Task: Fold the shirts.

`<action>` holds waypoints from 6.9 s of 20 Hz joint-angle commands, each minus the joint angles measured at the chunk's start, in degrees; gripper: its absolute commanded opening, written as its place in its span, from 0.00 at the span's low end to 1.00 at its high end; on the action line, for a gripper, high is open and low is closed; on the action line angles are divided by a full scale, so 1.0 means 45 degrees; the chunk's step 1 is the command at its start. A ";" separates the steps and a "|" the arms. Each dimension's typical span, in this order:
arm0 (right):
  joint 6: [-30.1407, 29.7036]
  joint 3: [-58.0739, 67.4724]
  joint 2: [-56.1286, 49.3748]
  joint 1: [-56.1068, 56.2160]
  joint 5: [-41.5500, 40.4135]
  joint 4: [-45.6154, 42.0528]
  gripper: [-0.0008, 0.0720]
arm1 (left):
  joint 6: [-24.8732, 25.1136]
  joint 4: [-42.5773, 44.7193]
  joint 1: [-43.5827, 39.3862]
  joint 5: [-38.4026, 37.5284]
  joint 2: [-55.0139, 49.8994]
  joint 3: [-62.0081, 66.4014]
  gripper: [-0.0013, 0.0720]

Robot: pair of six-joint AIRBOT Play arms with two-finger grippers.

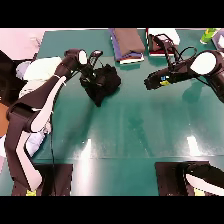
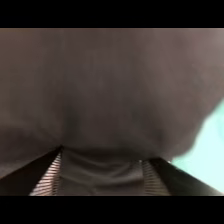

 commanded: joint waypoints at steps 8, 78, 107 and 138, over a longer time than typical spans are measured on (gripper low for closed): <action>0.0005 0.2686 0.0019 -0.0151 0.1030 -0.0117 0.04 | 0.0223 0.1710 0.0010 0.0306 0.1666 0.1321 0.05; 0.2302 -0.6101 0.0340 0.0117 0.0282 0.1773 0.65 | 0.0801 -0.0175 -0.1219 0.1535 0.6135 -0.9418 0.05; 0.2001 -0.0019 0.4804 -0.3963 0.0641 -0.3123 0.04 | -0.0126 0.0617 0.2885 0.4410 1.0933 -0.7970 0.05; 0.1481 0.3123 -0.3079 -0.2885 0.1093 -0.3099 0.04 | 0.0476 0.1171 0.2885 0.2205 0.6159 -0.5066 0.05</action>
